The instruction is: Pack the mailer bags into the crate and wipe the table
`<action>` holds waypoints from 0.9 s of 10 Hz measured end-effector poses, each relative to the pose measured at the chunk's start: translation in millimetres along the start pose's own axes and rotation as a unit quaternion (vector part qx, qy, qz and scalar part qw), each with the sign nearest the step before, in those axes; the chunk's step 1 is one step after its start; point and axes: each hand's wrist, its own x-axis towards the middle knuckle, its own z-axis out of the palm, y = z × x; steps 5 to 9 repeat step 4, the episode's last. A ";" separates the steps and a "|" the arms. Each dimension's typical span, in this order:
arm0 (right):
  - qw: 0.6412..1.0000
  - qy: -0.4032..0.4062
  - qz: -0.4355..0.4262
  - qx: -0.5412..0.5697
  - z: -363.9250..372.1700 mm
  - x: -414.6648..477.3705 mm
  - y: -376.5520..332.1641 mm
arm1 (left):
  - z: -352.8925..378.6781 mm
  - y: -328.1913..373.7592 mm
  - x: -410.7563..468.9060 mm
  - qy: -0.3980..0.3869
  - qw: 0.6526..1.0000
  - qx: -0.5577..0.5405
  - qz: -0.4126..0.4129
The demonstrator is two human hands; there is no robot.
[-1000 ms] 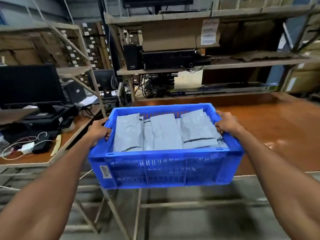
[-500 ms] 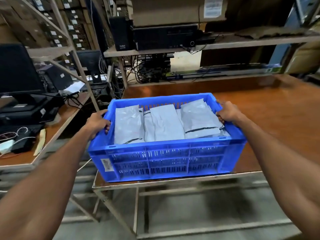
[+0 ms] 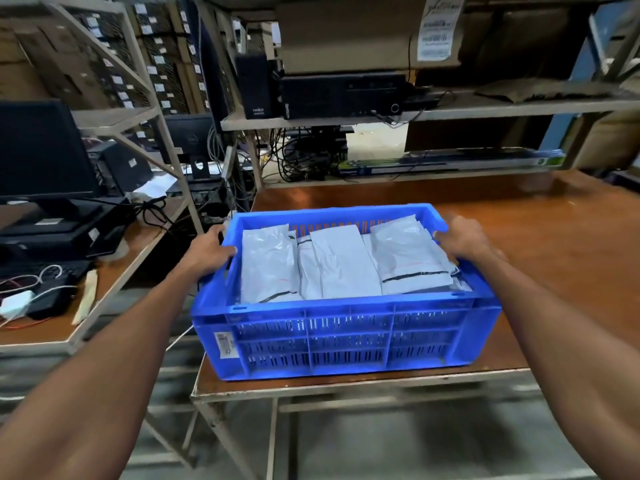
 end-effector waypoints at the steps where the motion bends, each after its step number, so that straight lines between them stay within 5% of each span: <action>1: 0.994 0.089 -0.061 0.000 -18.9 3.8 -40.9 | -11.7 23.0 10.8 0.083 0.989 0.084 0.087; 3: 0.928 0.273 -0.252 -0.036 -105.1 18.3 -143.2 | -77.4 134.9 12.0 0.308 0.882 0.196 0.299; 4: 0.886 0.352 -0.292 -0.083 -158.4 20.2 -178.3 | -122.9 183.2 14.7 0.380 0.841 0.216 0.319; 9: 0.886 0.352 -0.292 -0.083 -158.4 20.2 -178.3 | -122.9 183.2 14.7 0.380 0.841 0.216 0.319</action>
